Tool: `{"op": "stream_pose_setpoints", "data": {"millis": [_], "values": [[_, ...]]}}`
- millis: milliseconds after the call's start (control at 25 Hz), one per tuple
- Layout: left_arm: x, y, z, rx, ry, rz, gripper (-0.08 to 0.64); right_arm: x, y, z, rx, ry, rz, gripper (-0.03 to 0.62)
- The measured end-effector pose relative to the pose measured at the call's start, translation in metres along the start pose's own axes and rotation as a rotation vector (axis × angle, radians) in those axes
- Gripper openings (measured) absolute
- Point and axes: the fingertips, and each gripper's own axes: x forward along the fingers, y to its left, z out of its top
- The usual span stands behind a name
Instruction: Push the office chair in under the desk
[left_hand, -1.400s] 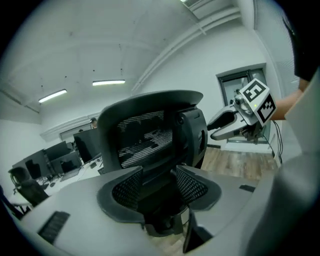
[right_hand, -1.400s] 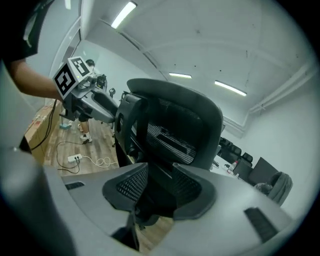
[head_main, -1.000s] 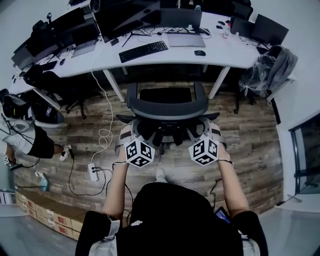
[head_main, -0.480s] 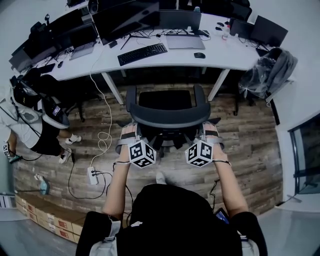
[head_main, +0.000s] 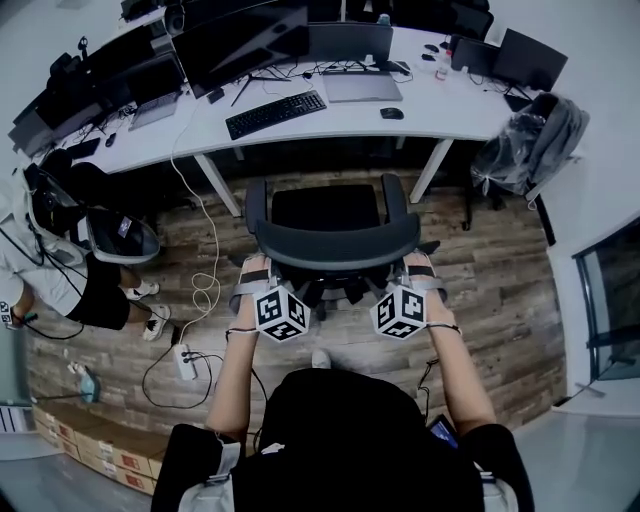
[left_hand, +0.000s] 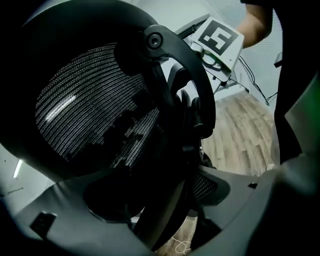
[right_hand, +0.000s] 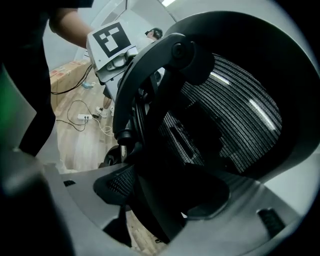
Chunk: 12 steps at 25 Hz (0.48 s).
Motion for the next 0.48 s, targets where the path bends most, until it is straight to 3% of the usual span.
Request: {"op": "stream_pose_setpoints", "data": {"millis": [480], "values": [[0.012, 0.009, 0.002, -0.003, 0.002, -0.02, 0.36, 0.012, -0.01, -0.005, -0.007, 0.074, 0.017, 0.291]]}}
